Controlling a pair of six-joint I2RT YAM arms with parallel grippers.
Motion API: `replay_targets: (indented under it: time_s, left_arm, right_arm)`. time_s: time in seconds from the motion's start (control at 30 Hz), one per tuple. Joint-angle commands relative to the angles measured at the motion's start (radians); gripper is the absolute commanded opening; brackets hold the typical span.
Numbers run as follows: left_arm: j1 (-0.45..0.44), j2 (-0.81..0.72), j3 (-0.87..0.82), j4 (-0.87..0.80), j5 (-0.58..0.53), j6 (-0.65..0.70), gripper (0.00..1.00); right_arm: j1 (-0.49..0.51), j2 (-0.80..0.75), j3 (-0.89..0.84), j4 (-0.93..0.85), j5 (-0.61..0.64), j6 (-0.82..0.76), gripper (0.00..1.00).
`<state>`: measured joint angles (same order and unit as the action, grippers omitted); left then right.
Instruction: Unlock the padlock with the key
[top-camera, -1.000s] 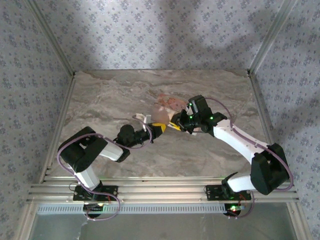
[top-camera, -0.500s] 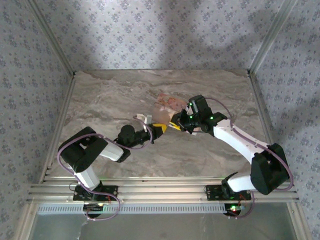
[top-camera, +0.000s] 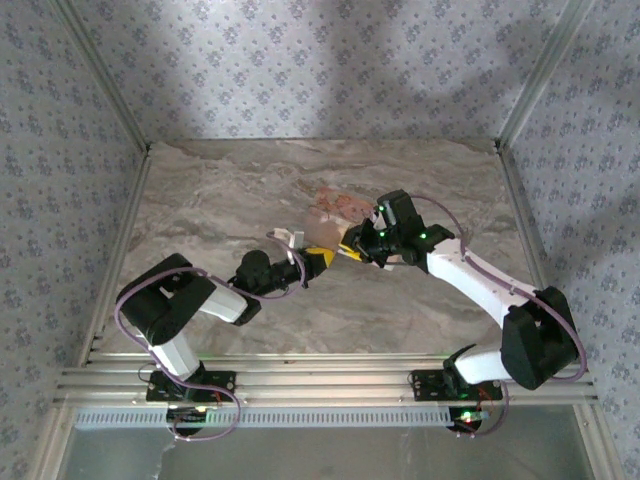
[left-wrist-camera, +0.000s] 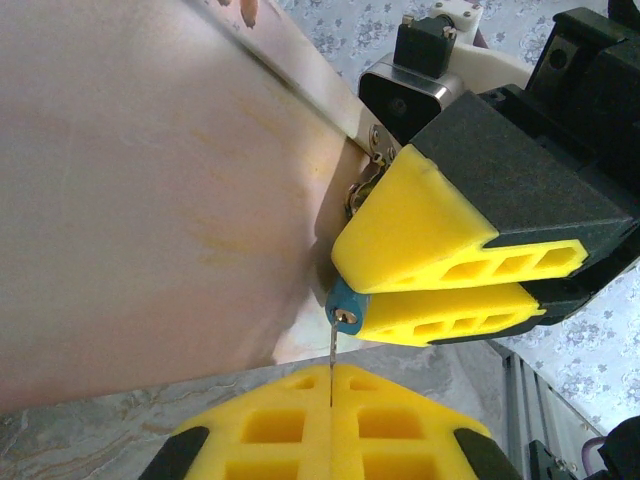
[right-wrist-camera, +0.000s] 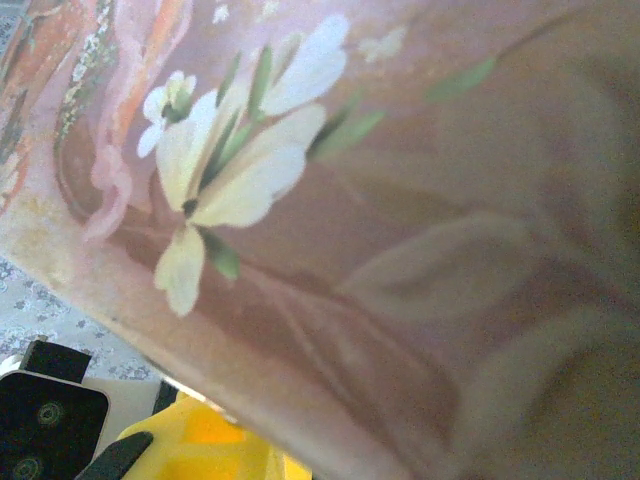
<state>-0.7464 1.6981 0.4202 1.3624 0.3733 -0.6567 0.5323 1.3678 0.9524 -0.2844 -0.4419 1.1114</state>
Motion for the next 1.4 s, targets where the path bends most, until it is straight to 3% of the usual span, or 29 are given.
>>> replay_targets:
  time_s: [0.0, 1.37]
  left_arm:
    - [-0.011, -0.005, -0.001, 0.047, 0.014, 0.000, 0.00]
    - [-0.012, 0.003, 0.034, 0.047, 0.029, -0.006, 0.00]
  right_arm:
    - [0.005, -0.009, 0.032, 0.031, -0.015, 0.000, 0.00]
    - [0.017, 0.013, 0.042, 0.039, -0.020, 0.002, 0.00]
